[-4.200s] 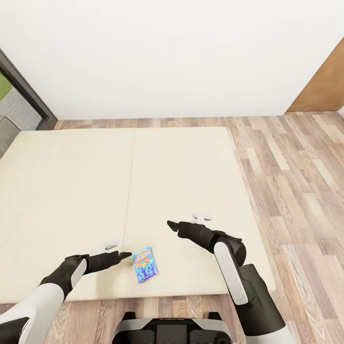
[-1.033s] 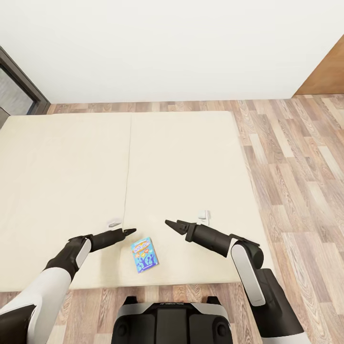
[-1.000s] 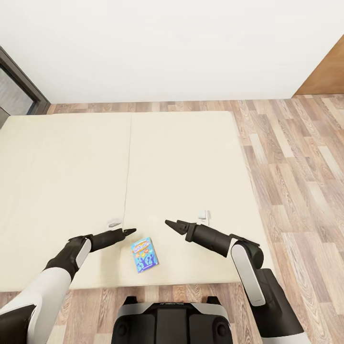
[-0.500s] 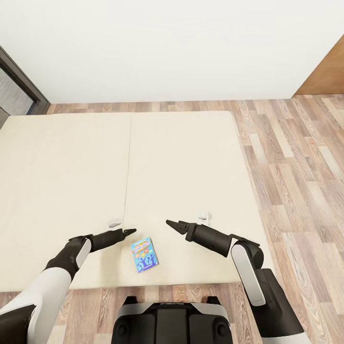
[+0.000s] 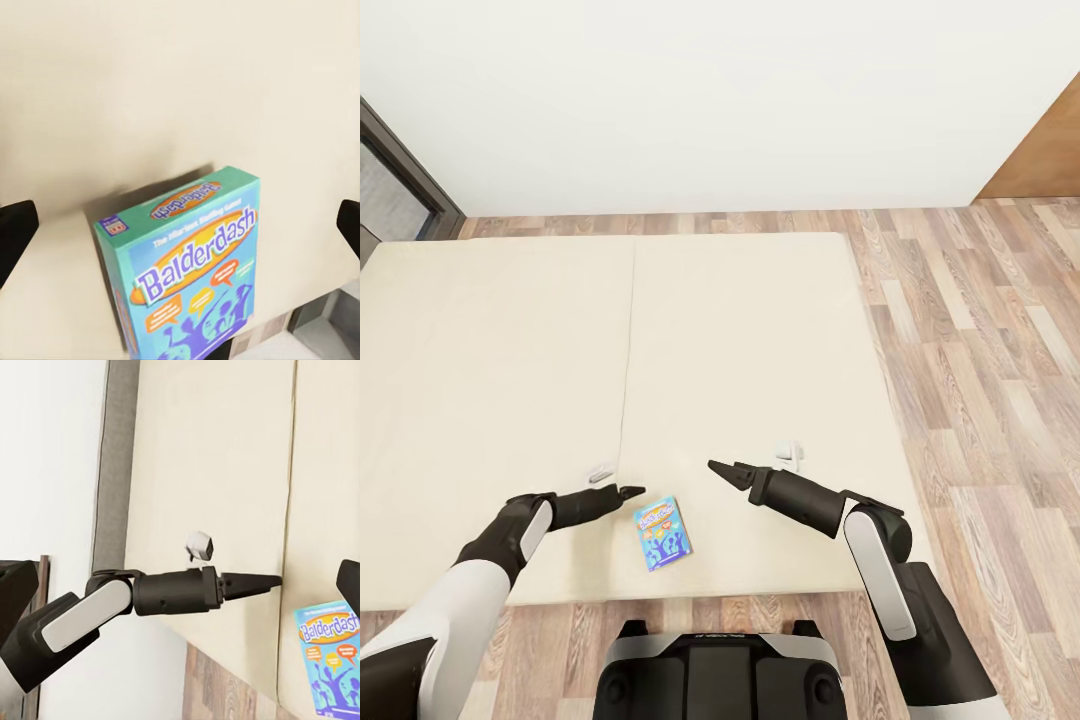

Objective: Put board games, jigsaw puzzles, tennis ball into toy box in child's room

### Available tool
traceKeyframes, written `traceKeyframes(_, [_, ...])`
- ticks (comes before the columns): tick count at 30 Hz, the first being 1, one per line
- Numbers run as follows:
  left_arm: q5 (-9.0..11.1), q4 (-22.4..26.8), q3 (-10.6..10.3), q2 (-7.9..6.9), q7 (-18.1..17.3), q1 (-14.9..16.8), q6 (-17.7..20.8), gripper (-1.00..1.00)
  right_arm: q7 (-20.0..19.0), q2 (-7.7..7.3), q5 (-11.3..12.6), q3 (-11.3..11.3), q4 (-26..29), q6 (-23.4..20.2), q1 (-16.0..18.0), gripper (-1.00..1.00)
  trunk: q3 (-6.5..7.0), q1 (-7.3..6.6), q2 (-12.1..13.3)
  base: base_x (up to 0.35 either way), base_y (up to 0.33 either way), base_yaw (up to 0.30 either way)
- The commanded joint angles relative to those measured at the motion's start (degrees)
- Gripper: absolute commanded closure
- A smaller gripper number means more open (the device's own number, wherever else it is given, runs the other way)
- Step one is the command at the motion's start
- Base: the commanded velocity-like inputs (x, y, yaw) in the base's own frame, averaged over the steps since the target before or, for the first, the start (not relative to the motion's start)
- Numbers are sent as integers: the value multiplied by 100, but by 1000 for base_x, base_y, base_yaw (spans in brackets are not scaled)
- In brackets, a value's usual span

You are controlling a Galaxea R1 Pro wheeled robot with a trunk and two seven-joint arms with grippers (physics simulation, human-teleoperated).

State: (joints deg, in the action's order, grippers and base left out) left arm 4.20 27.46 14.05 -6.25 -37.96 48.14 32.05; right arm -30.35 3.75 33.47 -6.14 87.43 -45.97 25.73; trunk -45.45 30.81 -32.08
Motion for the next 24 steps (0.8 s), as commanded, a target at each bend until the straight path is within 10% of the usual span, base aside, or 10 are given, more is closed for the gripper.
traceKeyframes(1, [43,-4,17,-1,3,2,59,-100,-6,3,9,7,3,-34,3,-100,-5,2,-6,0,0,0])
traceKeyframes(24, [21,-38,8,-26,46,-36,2,-100,-6,11,10,-1,3,-35,3,-100,-16,2,-6,0,0,0])
